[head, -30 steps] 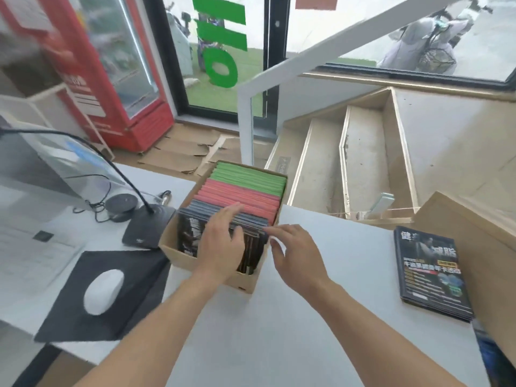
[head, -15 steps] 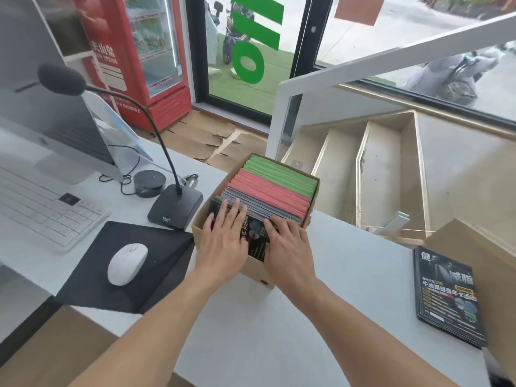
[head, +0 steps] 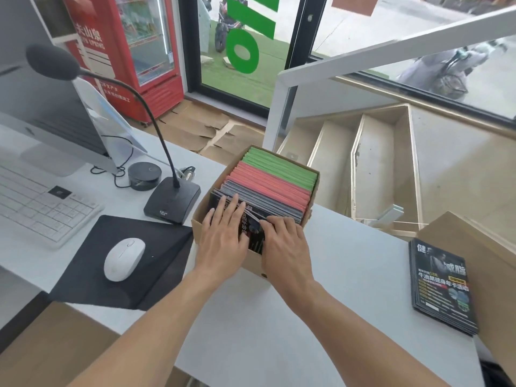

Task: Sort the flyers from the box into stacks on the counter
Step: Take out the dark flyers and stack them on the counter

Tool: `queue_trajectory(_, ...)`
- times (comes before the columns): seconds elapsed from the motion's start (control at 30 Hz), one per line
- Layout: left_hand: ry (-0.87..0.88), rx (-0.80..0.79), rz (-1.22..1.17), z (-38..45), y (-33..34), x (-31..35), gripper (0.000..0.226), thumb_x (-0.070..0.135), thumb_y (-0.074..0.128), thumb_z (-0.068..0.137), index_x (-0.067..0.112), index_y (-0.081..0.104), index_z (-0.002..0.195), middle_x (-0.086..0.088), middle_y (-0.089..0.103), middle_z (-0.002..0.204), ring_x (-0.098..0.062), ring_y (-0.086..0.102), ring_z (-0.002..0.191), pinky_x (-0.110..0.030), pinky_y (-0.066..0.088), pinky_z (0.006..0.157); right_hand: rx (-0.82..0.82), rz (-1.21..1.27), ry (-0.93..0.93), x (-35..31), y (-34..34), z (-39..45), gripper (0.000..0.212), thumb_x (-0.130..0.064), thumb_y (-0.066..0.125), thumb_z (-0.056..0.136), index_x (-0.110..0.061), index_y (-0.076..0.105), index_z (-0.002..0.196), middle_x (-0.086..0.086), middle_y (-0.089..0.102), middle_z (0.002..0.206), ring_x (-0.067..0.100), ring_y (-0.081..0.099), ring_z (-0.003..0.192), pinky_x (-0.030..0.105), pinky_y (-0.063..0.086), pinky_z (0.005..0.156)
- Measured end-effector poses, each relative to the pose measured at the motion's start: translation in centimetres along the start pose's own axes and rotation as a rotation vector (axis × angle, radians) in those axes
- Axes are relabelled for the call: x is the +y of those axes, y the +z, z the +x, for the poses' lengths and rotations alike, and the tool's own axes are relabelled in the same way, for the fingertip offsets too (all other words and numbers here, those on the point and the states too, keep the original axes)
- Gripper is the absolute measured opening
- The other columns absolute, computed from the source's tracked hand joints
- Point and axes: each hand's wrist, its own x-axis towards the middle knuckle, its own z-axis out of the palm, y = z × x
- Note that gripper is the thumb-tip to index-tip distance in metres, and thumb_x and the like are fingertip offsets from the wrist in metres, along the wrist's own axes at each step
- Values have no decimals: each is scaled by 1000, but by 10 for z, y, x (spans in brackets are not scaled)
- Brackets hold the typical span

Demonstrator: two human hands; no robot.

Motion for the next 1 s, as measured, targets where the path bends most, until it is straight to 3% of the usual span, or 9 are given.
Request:
queue_trajectory(0.1, -15, 31, -57, -3, 0, -1, 62, 22, 54, 97, 18, 34, 155, 1, 19, 168, -17, 2, 157, -44, 11, 127, 7, 42, -3, -4, 0, 3, 37, -5, 62, 82, -13, 65, 119, 3, 64, 107, 27, 59, 97, 38, 50, 85)
queue_trajectory(0.23, -25, 66, -85, -12, 2, -2, 58, 26, 58, 98, 16, 38, 152, 0, 26, 166, -17, 6, 157, -43, 12, 127, -91, 129, 30, -10, -4, 11, 53, -9, 63, 87, -12, 52, 139, 3, 63, 110, 25, 61, 96, 36, 54, 75)
queue_trajectory(0.37, -58, 70, -169, -19, 0, -1, 55, 32, 56, 101, 20, 38, 152, 5, 27, 165, -12, 5, 157, -45, 10, 128, -302, 140, 67, -8, -9, 21, 33, -18, 46, 102, -25, 47, 134, -2, 65, 114, 27, 69, 93, 36, 47, 66)
queue_trajectory(0.53, -90, 247, -465, -16, -25, 15, 79, 23, 69, 95, 22, 24, 160, 12, 12, 169, -6, 3, 156, -37, 13, 127, -153, 246, 150, 10, -36, 18, 30, -20, 47, 103, -31, 53, 131, -7, 72, 107, 24, 68, 91, 36, 50, 71)
queue_trajectory(0.63, -178, 362, -654, -8, -45, 39, 104, 40, 80, 83, 29, 12, 161, 15, 4, 169, -4, 7, 155, -28, 17, 124, -48, 664, 381, 37, -64, 8, 19, -26, 50, 105, -36, 61, 118, -10, 74, 99, 18, 69, 87, 37, 57, 70)
queue_trajectory(0.77, -336, 121, -971, 9, -56, 83, 107, 57, 81, 75, 41, 14, 157, 19, 37, 155, -1, 39, 140, -25, 35, 110, 5, 1281, 695, 73, -94, -23, 15, -23, 54, 105, -31, 64, 111, -12, 76, 95, 12, 73, 92, 28, 60, 71)
queue_trajectory(0.87, -494, -206, -1217, 19, -43, 117, 58, 38, 74, 88, 28, 48, 139, 8, 72, 120, -13, 71, 106, -37, 55, 90, -26, 1451, 786, 96, -95, -56, 17, -19, 54, 104, -21, 65, 117, -1, 78, 103, 18, 74, 96, 32, 57, 80)
queue_trajectory(0.93, -602, -353, -1358, 19, -27, 141, 27, 27, 69, 95, 17, 67, 120, -5, 78, 105, -28, 75, 98, -46, 58, 90, -43, 1456, 797, 111, -90, -81, 17, -13, 55, 104, -17, 63, 118, 3, 77, 106, 22, 73, 99, 32, 55, 82)
queue_trajectory(1.0, -521, -383, -1268, 12, -13, 162, 12, 23, 67, 98, 22, 72, 109, 0, 79, 99, -23, 75, 97, -37, 59, 83, -44, 1403, 802, 128, -85, -105, 18, -4, 57, 101, -14, 61, 115, 4, 76, 107, 25, 71, 104, 32, 55, 84)
